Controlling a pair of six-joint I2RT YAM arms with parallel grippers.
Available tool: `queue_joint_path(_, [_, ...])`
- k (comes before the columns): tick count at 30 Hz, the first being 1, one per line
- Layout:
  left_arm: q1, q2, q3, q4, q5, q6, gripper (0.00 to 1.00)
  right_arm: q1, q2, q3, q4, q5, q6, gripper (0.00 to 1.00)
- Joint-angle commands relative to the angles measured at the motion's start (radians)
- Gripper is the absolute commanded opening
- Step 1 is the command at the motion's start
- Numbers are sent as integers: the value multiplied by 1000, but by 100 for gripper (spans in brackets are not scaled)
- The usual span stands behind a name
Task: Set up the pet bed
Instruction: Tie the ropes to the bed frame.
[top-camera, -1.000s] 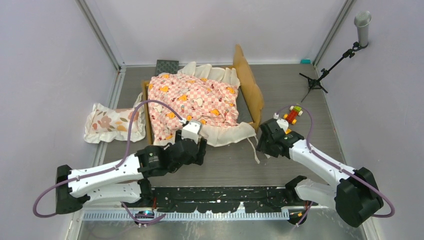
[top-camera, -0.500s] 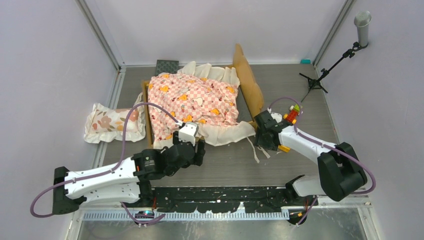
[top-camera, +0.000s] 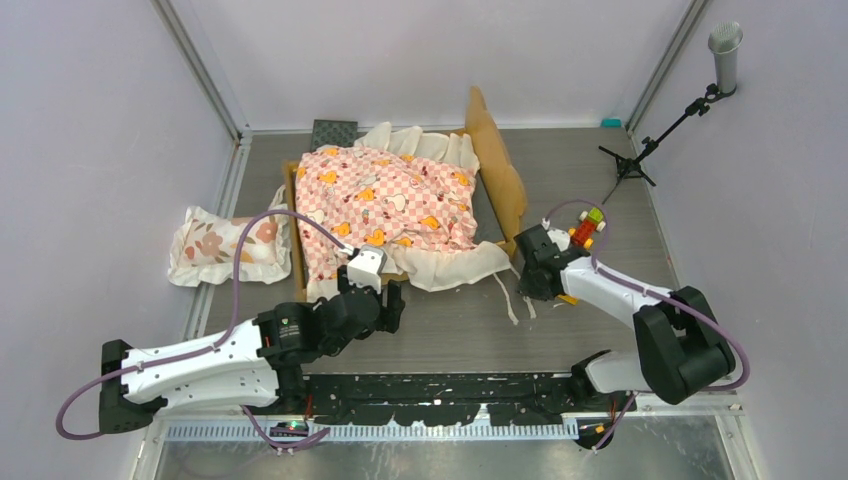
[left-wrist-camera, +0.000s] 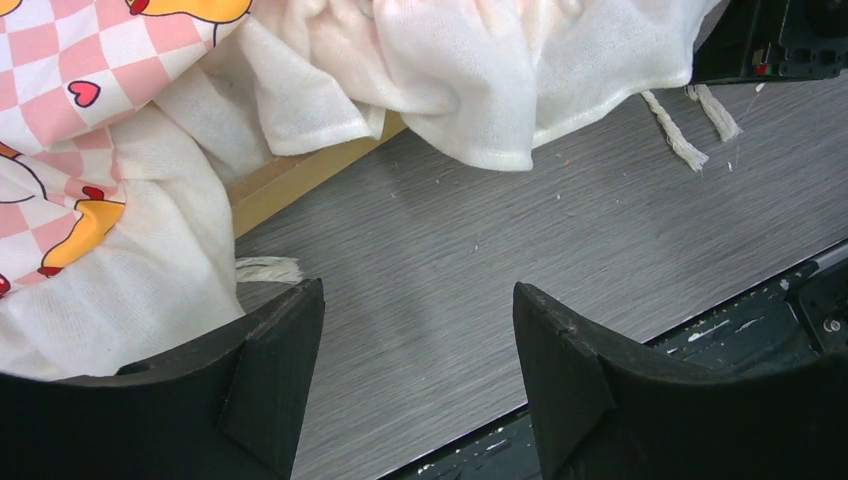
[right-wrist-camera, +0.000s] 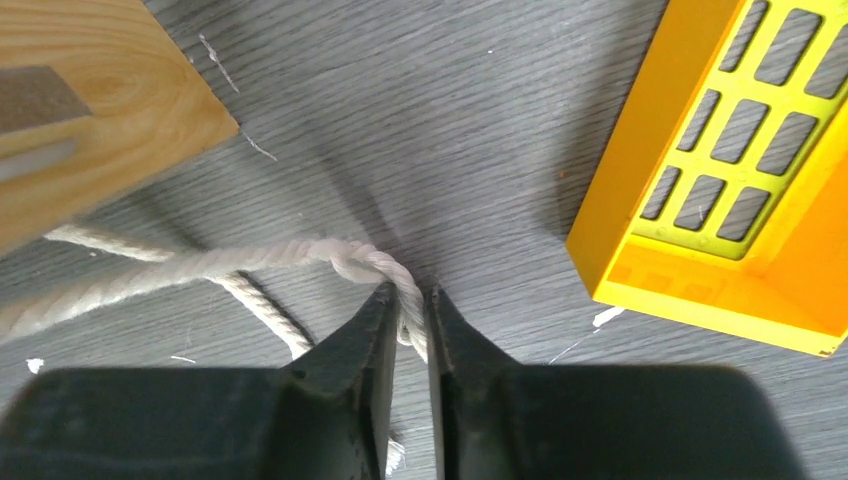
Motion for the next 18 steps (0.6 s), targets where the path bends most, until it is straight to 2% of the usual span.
queue_joint_path(1, [-4, 1, 9, 14, -32, -18, 71, -2, -49, -53, 1, -49, 54, 17])
queue_joint_path(6, [-4, 2, 5, 13, -36, -29, 71, -1, -159, -34, -52, -99, 73, 1])
queue_joint_path(14, [-4, -3, 7, -9, -39, -51, 71, -1, -318, -17, -84, -166, 215, 1])
queue_joint_path(18, [-5, -6, 6, -15, -40, -59, 71, 1, -356, -77, 18, -200, 327, 1])
